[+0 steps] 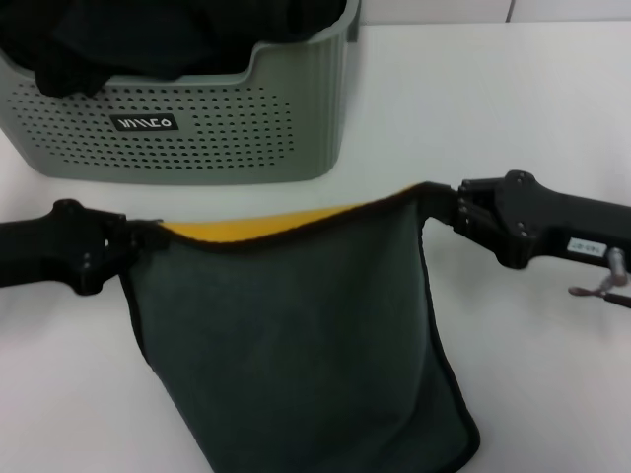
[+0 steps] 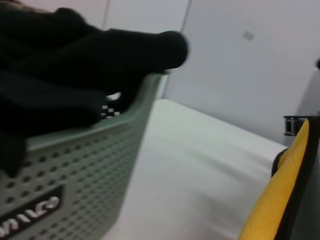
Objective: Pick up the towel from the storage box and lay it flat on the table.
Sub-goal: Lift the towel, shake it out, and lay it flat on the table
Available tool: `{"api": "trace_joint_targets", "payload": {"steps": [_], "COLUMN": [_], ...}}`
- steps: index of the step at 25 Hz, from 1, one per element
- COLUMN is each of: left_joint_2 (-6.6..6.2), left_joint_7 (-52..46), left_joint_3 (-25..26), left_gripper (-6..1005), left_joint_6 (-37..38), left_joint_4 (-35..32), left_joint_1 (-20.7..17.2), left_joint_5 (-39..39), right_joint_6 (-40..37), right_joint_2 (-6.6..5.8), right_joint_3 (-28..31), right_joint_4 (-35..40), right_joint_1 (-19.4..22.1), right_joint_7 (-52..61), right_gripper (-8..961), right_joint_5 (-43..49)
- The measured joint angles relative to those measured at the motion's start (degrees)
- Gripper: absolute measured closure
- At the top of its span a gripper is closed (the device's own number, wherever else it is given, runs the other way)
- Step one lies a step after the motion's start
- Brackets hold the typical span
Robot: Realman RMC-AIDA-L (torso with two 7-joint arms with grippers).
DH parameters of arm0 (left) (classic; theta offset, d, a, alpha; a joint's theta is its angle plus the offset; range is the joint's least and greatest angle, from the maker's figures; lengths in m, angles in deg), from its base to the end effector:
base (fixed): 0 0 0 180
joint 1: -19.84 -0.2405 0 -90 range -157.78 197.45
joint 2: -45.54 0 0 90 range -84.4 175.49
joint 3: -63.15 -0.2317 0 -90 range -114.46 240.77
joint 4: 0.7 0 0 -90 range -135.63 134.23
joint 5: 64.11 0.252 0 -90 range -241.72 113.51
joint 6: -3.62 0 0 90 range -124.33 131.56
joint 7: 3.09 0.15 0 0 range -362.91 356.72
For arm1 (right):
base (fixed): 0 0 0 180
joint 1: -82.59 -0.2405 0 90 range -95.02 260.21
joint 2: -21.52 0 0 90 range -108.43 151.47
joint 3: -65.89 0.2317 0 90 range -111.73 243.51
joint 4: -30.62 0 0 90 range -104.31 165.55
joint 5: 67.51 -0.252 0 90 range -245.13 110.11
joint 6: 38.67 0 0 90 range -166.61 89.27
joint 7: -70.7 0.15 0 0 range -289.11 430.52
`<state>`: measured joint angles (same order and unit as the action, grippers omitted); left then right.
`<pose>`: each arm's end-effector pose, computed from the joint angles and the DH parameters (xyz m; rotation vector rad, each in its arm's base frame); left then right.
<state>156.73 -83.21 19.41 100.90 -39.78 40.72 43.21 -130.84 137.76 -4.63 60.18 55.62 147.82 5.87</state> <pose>-0.3137 0.3128 0.0655 -2.7090 -0.6919 -0.7006 0.2175 0.3324 -0.0213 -2.7206 0.6405 1.2500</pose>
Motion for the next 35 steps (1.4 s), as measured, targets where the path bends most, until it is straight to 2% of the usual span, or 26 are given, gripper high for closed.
{"api": "trace_joint_targets", "payload": {"steps": [6, 10, 15, 26, 27, 35], "left_joint_2": [0.83, 1.68, 2.45, 2.75, 3.13, 3.48], "left_joint_7": [-1.29, -3.34, -5.07, -7.06, -7.07, -7.04], "left_joint_3": [-0.03, -0.27, -0.42, -0.5, -0.56, -0.55], "left_gripper": [1000, 1000, 1000, 999, 999, 999], "left_joint_6": [-5.91, -10.48, -14.96, -20.39, -21.51, -22.34], "left_joint_4": [0.23, 0.45, 0.78, 1.39, 1.45, 1.55], "left_joint_1": [2.23, 4.13, 5.87, 6.89, 6.89, 6.97], "left_joint_5": [1.59, 2.38, 3.54, 6.42, 7.55, 8.33], "right_joint_6": [8.7, 15.48, 23.67, 30.22, 30.69, 32.13], "right_joint_2": [-0.04, -0.04, -0.05, -0.12, -0.17, -0.32], "right_joint_3": [-1.41, -6.31, -12.53, -12.81, -12.65, -12.34], "right_joint_4": [0.08, -0.35, -0.49, -0.05, -0.05, -0.51], "right_joint_1": [-1.37, -2.9, -4.02, -5.62, -5.84, -7.36], "right_joint_7": [-0.45, -0.71, -0.48, -0.73, -0.73, -0.68], "right_gripper": [951, 951, 951, 950, 950, 951], "right_joint_5": [0.06, -0.32, -5.15, -7.6, -7.66, -7.48]}}
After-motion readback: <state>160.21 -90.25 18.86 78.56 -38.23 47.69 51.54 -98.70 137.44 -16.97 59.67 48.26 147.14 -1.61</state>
